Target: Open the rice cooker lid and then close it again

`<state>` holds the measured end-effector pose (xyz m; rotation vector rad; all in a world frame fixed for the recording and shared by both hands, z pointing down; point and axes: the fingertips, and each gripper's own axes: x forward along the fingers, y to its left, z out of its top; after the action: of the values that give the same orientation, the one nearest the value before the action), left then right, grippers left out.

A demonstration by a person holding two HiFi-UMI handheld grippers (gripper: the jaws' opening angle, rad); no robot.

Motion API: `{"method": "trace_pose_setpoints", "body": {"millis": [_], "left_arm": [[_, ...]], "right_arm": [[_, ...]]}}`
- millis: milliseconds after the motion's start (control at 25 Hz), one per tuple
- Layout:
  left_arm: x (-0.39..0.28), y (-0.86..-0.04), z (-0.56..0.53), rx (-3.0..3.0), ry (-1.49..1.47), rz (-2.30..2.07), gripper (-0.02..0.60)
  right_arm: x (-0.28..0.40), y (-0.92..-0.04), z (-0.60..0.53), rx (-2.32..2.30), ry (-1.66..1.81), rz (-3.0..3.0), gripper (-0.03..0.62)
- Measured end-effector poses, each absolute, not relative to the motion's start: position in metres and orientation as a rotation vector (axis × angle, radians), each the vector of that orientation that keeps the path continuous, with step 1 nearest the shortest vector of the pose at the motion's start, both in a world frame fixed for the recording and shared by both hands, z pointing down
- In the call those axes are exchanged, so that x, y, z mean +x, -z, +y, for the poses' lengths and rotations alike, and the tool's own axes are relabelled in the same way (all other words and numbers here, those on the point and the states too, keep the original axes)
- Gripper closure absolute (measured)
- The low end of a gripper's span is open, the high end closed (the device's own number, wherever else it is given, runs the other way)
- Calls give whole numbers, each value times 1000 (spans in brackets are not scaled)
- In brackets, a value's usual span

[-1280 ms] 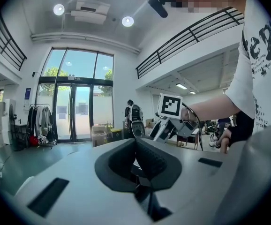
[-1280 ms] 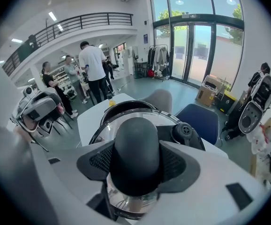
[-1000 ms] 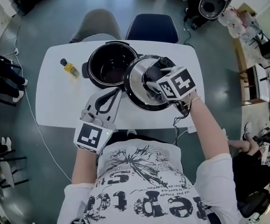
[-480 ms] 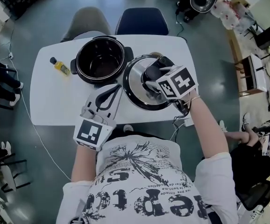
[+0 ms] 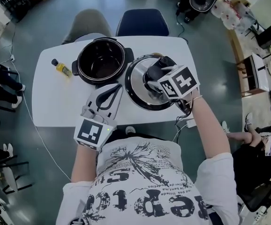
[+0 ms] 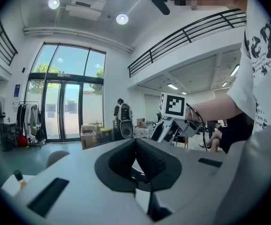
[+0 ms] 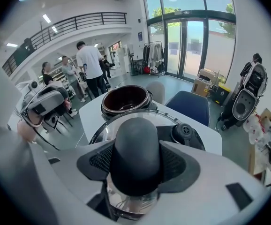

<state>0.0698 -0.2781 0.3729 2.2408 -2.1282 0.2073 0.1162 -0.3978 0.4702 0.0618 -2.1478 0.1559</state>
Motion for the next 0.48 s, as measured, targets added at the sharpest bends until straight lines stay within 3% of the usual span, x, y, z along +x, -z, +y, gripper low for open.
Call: {"method": "trace_pose_setpoints", "body": {"millis": [480], "left_arm": [[33,-345,-275,2276,-209,-2176,568]], "right_arm": [[70,-432,-394,19,-81,-2189,303]]}}
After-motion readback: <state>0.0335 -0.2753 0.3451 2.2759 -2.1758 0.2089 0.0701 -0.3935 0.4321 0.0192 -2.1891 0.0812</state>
